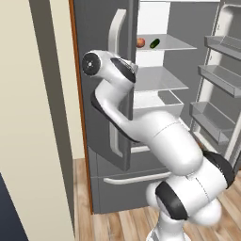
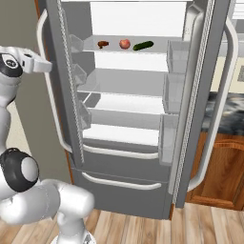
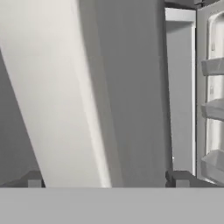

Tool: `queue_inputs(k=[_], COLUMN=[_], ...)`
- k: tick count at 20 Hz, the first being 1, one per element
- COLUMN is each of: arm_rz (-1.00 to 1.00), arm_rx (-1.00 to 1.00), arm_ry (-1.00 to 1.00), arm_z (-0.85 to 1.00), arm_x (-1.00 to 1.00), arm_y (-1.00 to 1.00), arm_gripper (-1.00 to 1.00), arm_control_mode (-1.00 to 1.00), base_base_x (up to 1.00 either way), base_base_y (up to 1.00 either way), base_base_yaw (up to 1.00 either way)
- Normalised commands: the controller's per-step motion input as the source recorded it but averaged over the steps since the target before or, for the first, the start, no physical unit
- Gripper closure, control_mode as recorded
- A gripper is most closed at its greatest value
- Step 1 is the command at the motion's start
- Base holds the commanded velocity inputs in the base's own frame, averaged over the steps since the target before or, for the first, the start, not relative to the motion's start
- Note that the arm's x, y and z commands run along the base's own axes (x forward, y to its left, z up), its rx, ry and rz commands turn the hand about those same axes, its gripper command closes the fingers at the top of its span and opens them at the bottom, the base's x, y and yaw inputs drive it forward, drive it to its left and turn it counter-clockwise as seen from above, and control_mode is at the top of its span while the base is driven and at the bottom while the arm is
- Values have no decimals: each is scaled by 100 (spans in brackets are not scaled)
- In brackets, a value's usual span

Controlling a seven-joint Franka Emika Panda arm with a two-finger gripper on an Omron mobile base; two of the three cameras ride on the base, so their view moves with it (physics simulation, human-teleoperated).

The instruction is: Open the fridge, remove the peach, cucumber, and chicken drumstick, and place them on any counter.

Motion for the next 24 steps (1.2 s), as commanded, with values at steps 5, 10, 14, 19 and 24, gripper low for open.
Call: queue_inputs(k=[5,10,14,19,24], arm_rz=[-25,-24,-19,-26,-7], arm_rx=[0,0,0,0,3], arm_ry=[-35,-38,-12,9,24], arm_z=[-18,29,92,100,69], arm_x=[-96,-100,-93,-56,-86], arm_y=[-30,-9,21,60,6], arm_gripper=[-100,-100,-100,-100,-100], arm_control_mode=[-100,-100,-100,-100,-100], base_base_x=[0,0,0,0,0], base_base_y=[0,0,0,0,0], base_base_yaw=[0,0,0,0,0])
